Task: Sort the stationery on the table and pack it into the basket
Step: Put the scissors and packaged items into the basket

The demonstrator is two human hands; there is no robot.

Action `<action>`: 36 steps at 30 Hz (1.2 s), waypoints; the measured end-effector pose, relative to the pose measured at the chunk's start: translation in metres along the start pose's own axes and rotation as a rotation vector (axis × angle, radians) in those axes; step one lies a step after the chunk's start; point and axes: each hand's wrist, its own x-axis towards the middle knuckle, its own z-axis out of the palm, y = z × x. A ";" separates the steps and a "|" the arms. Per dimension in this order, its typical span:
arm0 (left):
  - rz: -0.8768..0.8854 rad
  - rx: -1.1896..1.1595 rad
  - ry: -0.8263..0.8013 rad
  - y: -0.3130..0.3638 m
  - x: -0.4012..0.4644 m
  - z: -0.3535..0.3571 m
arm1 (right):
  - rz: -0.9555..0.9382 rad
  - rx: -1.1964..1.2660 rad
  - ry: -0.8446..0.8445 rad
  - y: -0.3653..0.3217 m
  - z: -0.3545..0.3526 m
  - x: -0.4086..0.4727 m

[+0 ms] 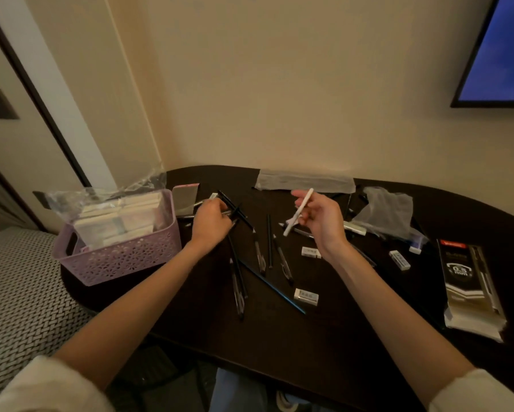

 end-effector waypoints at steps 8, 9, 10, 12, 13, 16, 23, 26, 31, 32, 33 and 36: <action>-0.285 0.166 -0.023 -0.043 0.084 0.013 | -0.047 -0.037 -0.003 0.010 0.041 0.061; -0.303 0.199 -0.042 -0.047 0.090 0.015 | -0.047 -0.043 -0.005 0.013 0.045 0.067; -0.324 0.222 -0.057 -0.053 0.096 0.019 | -0.048 -0.047 -0.005 0.015 0.048 0.072; -0.385 0.232 -0.080 -0.064 0.106 0.027 | -0.047 -0.048 -0.006 0.021 0.052 0.081; -0.414 0.240 -0.090 -0.069 0.109 0.031 | -0.044 -0.045 -0.007 0.023 0.053 0.085; -0.470 0.232 -0.059 -0.078 0.115 0.039 | -0.036 -0.042 -0.008 0.028 0.055 0.089; -0.484 0.357 -0.040 -0.062 0.112 0.032 | -0.007 -0.013 0.035 0.025 0.048 0.091; -0.435 0.432 0.007 -0.055 0.110 0.029 | -0.005 -0.016 0.040 0.023 0.047 0.090; -0.290 0.232 0.268 -0.020 0.104 0.016 | -0.014 -0.053 0.063 0.017 0.042 0.085; -0.251 0.118 0.343 -0.012 0.102 0.012 | -0.013 -0.062 0.072 0.015 0.040 0.083; -0.208 -0.013 0.399 -0.001 0.098 0.007 | -0.009 -0.068 0.082 0.014 0.038 0.081; -0.187 -0.506 0.449 0.025 0.081 -0.001 | 0.000 -0.101 0.107 0.011 0.030 0.075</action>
